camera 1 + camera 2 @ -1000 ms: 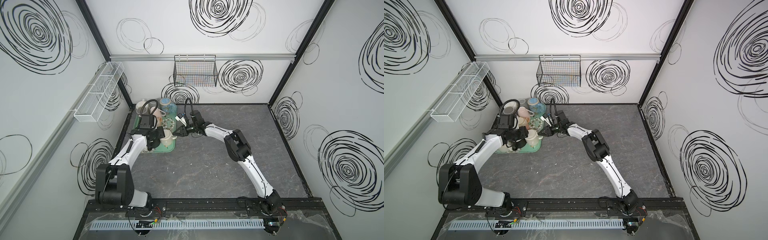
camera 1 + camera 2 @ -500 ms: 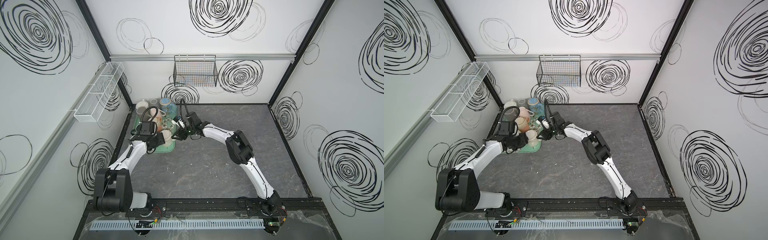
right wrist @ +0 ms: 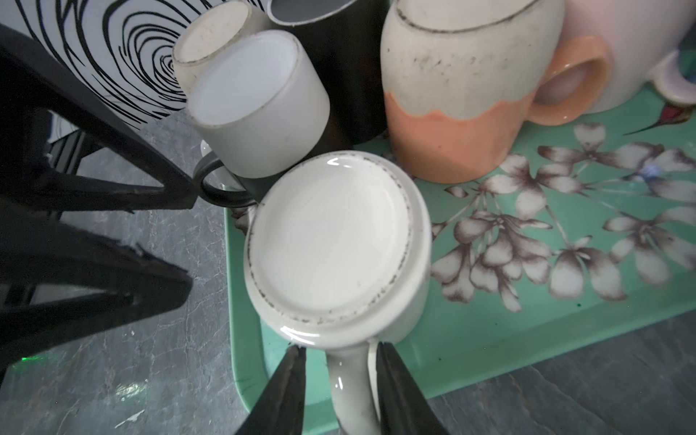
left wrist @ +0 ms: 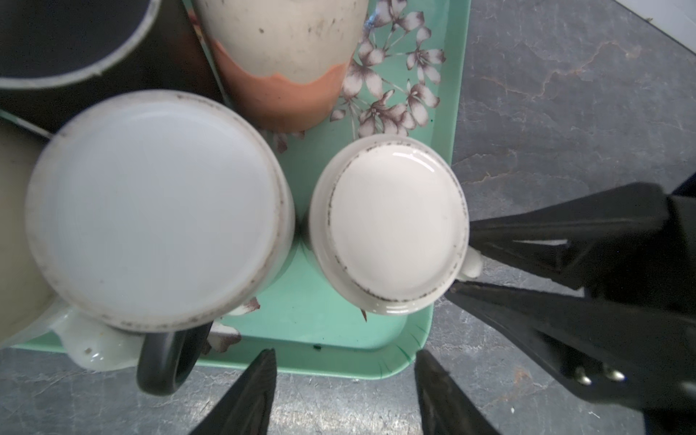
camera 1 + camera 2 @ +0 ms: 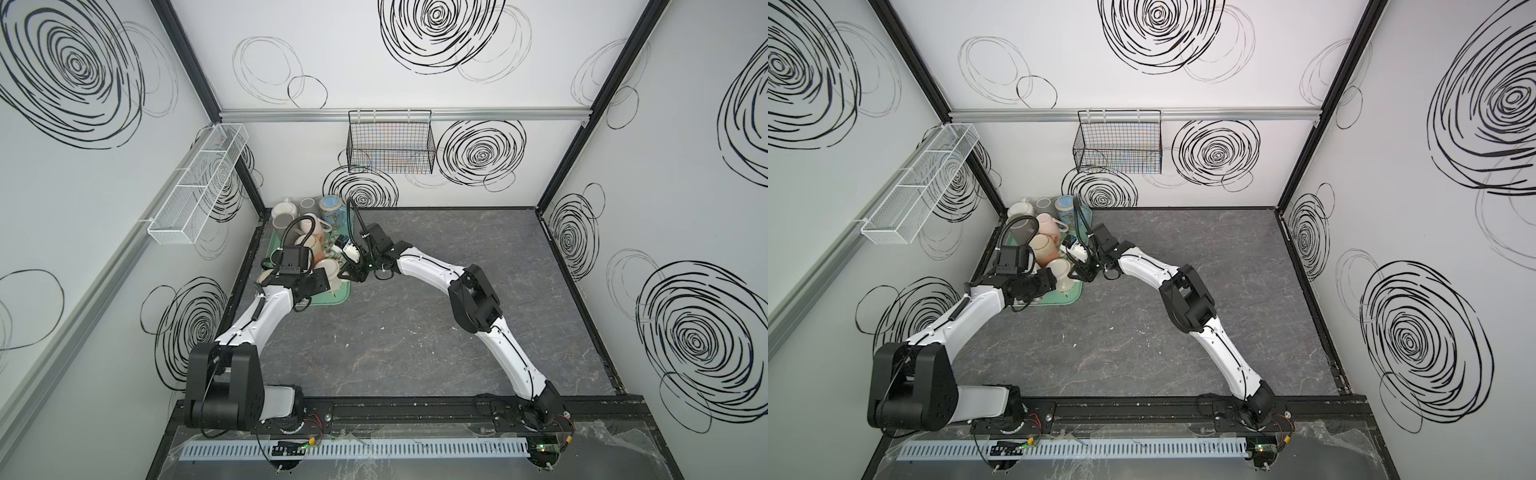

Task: Turn the mug right side up

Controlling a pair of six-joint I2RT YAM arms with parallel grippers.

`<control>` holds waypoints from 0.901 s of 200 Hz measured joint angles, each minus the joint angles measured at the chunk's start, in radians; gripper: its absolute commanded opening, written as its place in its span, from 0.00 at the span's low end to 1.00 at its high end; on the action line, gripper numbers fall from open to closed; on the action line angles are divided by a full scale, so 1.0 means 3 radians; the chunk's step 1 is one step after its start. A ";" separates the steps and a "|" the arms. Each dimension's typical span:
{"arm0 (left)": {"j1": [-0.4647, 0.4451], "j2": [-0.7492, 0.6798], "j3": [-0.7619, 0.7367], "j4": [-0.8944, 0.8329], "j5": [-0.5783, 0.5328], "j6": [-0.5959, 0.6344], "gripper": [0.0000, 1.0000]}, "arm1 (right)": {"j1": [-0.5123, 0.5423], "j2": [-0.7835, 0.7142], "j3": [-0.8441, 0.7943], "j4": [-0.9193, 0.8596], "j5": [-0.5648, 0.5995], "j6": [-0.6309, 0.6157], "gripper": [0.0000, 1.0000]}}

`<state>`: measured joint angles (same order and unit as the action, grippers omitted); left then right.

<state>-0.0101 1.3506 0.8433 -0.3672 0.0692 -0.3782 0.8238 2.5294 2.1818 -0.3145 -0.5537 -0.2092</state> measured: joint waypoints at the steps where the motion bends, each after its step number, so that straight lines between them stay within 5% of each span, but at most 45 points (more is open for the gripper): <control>1: 0.0000 -0.0003 -0.0003 0.0000 0.0000 0.0000 0.62 | 0.0001 0.0003 0.0003 -0.0003 0.0005 -0.0008 0.31; 61: 0.0024 -0.0163 -0.0086 0.0025 0.0069 -0.0052 0.63 | 0.0085 0.0019 0.0042 -0.0168 0.0343 -0.0240 0.19; 93: 0.0045 -0.0224 -0.0086 0.0015 0.0080 -0.0055 0.63 | 0.0107 0.0019 0.0098 -0.0229 0.0486 -0.0294 0.00; 142: 0.0062 -0.0467 -0.0099 0.0029 0.0100 -0.0106 0.63 | 0.0134 -0.0034 0.0069 -0.0286 0.0668 -0.0304 0.00; 180: 0.0061 -0.0749 -0.0287 0.0210 0.0233 -0.0266 0.62 | 0.0139 -0.0408 -0.0464 -0.0131 0.0876 -0.0160 0.00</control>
<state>0.0082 1.1259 0.7570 -0.3042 0.1390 -0.4580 0.8654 2.4069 2.0426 -0.3538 -0.2909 -0.2573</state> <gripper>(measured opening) 0.623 0.166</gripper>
